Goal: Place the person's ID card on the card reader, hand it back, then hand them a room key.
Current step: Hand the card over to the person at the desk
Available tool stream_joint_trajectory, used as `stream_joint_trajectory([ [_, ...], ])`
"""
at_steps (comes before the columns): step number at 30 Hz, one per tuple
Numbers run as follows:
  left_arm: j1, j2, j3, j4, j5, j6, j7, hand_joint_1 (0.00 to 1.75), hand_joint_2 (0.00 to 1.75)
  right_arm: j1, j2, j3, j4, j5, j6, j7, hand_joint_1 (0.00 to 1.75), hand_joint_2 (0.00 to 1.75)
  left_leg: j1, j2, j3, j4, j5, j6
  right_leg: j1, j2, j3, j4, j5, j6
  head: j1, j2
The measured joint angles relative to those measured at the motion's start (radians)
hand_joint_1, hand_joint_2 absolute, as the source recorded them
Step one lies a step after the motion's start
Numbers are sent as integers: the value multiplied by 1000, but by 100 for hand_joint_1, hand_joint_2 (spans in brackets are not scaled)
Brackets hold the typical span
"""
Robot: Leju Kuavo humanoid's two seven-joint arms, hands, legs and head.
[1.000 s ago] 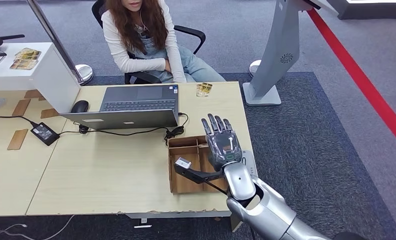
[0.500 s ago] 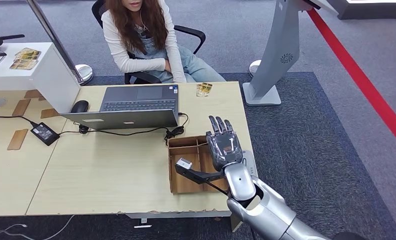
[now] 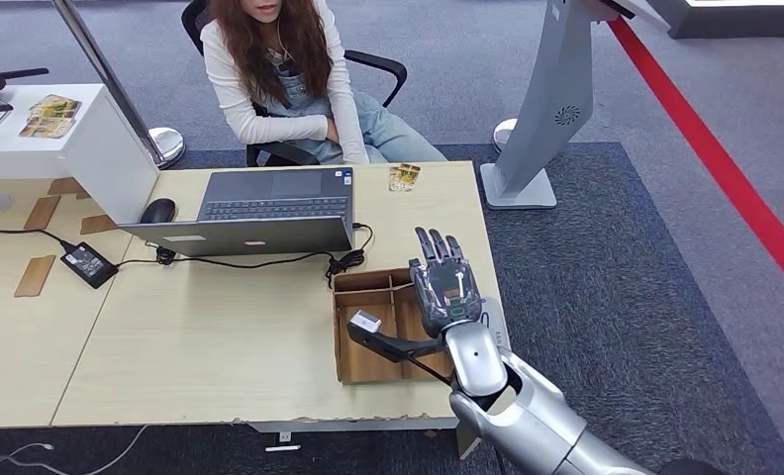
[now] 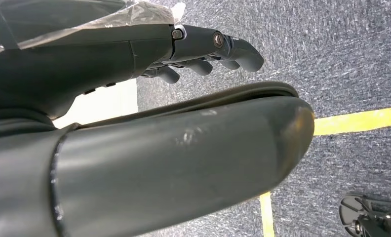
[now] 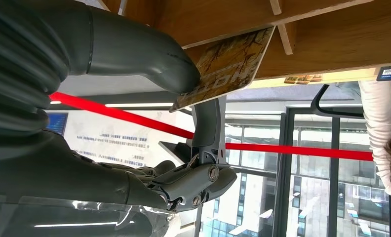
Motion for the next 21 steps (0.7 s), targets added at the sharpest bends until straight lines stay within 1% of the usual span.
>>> stream_joint_trajectory([
  [5,0,0,0,0,0,0,-3,0,0,0,0,-2,0,-4,-7,0,149,175,0,0,0,0,0,0,0,0,0,0,0,0,0,0],
  [8,0,0,0,0,1,0,-4,0,0,0,2,-3,0,-15,-27,-3,159,175,0,0,0,0,0,0,0,0,0,0,0,0,0,0],
  [10,0,0,0,0,1,0,-5,0,0,1,4,-5,0,-29,-45,-8,162,175,0,0,0,0,0,0,0,0,0,0,0,0,0,0],
  [15,1,0,0,0,4,0,-6,0,0,0,4,-28,-30,-139,-75,-20,158,175,0,0,0,0,0,0,0,0,0,0,0,0,0,0],
  [21,4,0,0,0,16,1,-14,0,0,-8,-13,-70,-159,-268,-52,2,151,175,0,0,1,0,0,0,0,0,0,0,0,0,0,0],
])
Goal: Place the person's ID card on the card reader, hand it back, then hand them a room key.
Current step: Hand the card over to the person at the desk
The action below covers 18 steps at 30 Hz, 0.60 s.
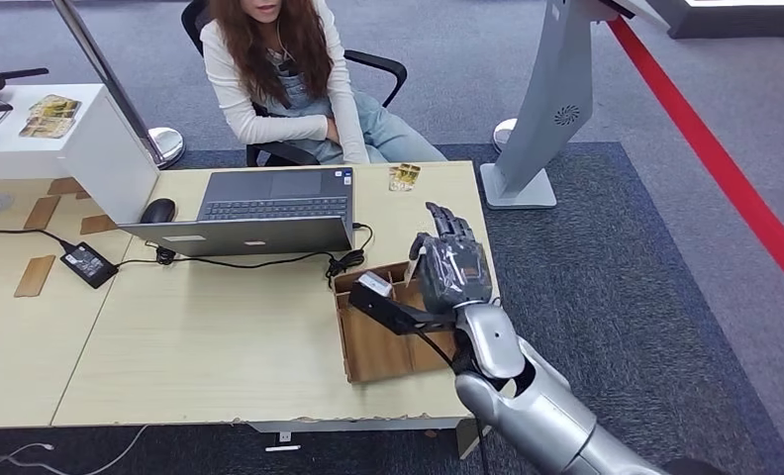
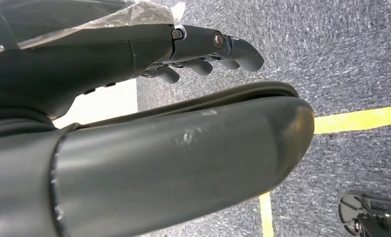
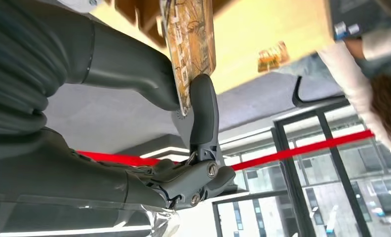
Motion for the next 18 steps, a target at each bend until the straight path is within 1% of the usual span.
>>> stream_joint_trajectory([
  [7,1,0,0,0,6,6,-12,0,0,-15,-34,-52,-186,-51,14,25,151,175,0,0,0,0,0,0,0,0,0,0,0,0,0,0],
  [11,1,0,0,0,3,6,-18,0,0,-19,-48,-74,-266,-64,16,29,157,175,0,0,0,0,0,0,0,0,0,0,0,0,0,0],
  [15,-1,0,0,0,-13,6,-27,0,0,-46,-49,-81,-292,-92,2,11,171,175,0,0,-1,0,0,0,0,0,0,0,0,0,0,0],
  [18,-2,0,-2,0,-31,2,-37,0,0,-90,-36,-81,-270,-109,-44,-14,175,175,0,0,-2,0,0,0,0,0,0,0,0,0,0,0],
])
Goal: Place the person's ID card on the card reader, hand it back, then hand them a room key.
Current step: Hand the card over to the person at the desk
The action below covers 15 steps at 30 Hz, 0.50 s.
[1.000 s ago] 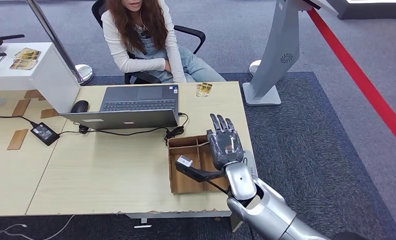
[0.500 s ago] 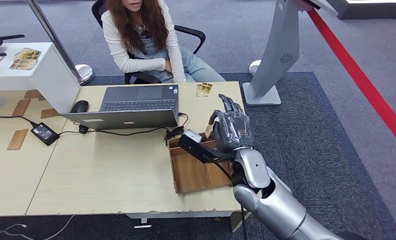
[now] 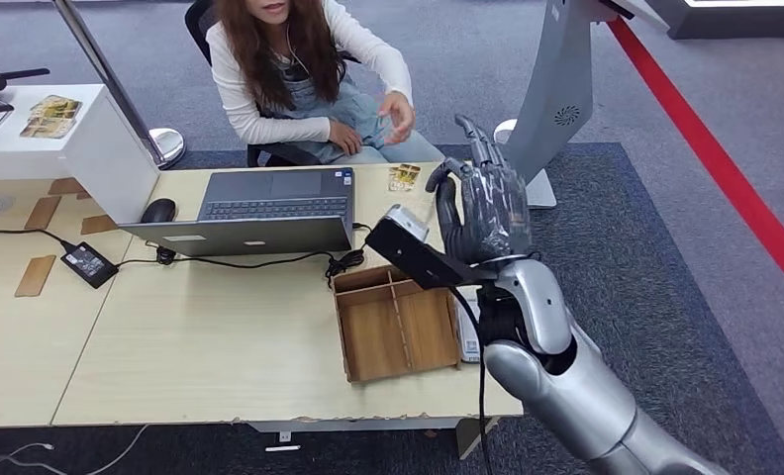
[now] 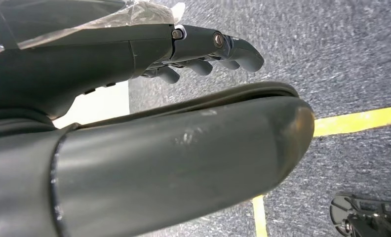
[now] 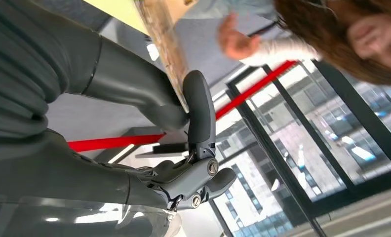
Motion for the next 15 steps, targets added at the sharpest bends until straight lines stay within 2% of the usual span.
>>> stream_joint_trajectory([
  [9,-7,0,-22,0,-45,-10,-13,0,0,-196,93,1,298,-62,-189,-117,175,175,0,0,0,0,1,-1,0,0,0,1,1,0,0,0],
  [15,-8,0,-40,0,-57,-13,-1,0,0,-295,167,2,533,-83,-245,-163,175,175,0,0,0,0,1,-1,0,-1,0,1,0,0,0,0],
])
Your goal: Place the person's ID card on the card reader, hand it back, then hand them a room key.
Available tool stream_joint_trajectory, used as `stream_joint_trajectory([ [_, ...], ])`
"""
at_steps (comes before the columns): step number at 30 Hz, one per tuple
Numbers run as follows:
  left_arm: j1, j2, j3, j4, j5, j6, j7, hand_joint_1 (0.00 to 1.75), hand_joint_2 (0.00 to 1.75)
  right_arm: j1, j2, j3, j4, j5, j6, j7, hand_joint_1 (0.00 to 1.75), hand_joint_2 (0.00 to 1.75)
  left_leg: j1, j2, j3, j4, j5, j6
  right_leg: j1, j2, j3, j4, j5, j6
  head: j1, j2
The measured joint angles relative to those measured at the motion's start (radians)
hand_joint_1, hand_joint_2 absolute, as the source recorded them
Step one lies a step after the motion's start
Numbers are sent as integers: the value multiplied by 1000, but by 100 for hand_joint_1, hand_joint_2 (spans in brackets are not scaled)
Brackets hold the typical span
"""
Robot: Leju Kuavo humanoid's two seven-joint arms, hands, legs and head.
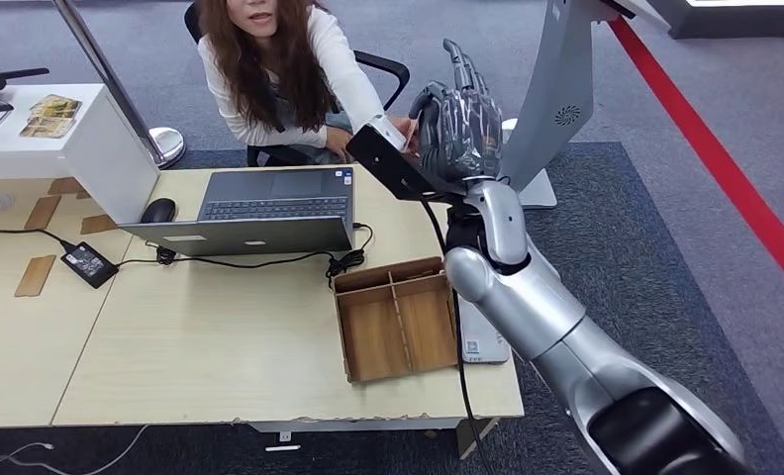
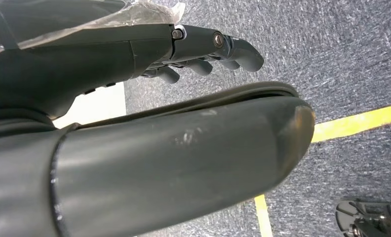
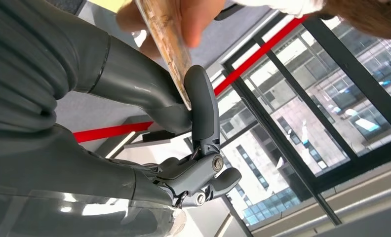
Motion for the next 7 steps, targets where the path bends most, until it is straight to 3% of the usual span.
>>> stream_joint_trajectory([
  [7,0,-1,-11,0,-1,-1,3,0,0,-36,57,1,145,-3,-9,-11,175,175,0,0,0,0,0,0,0,0,0,0,0,0,0,0],
])
